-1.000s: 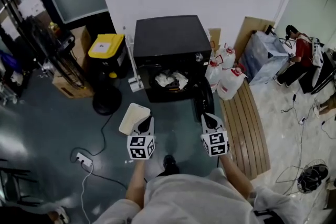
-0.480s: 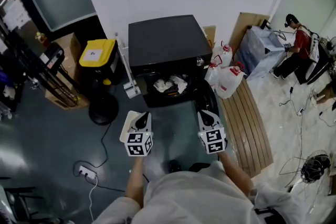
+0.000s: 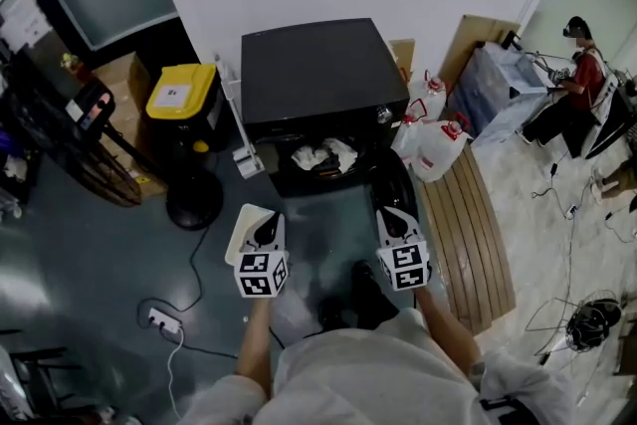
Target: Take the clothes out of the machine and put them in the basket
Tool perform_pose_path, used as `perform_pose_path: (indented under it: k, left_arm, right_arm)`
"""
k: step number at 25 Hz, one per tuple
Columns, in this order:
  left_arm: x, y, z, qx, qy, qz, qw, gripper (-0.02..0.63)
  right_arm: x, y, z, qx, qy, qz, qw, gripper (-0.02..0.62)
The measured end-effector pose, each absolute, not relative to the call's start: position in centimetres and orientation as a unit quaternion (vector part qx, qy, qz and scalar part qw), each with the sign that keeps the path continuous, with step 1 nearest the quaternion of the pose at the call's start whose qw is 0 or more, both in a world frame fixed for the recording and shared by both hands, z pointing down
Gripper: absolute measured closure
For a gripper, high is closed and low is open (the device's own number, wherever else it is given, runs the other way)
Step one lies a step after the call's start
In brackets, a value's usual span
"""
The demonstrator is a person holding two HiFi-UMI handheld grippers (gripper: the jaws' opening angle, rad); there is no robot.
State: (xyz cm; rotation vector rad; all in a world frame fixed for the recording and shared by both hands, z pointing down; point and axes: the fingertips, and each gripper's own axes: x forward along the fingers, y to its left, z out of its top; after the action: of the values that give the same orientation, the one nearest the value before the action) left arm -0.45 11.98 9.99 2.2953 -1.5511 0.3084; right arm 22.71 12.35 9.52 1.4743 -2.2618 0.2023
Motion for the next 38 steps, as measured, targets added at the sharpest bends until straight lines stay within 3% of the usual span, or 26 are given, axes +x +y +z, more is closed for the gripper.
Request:
perform_pose_path:
  k: [19,38]
  left_arm:
    - [2.3,2.6,13.8,0.739,-0.629,0.133,0.202,0.589]
    - [-0.1,0.4,21.7,0.732,-0.624,0.145,0.233,0.589]
  right_arm:
    - [24.2,-1.1,14.9,0.43,-0.867,0.105,0.226,0.572]
    - [19.2,-5.7,22.9,0.403,-0.871,0.117,0.254,0.572]
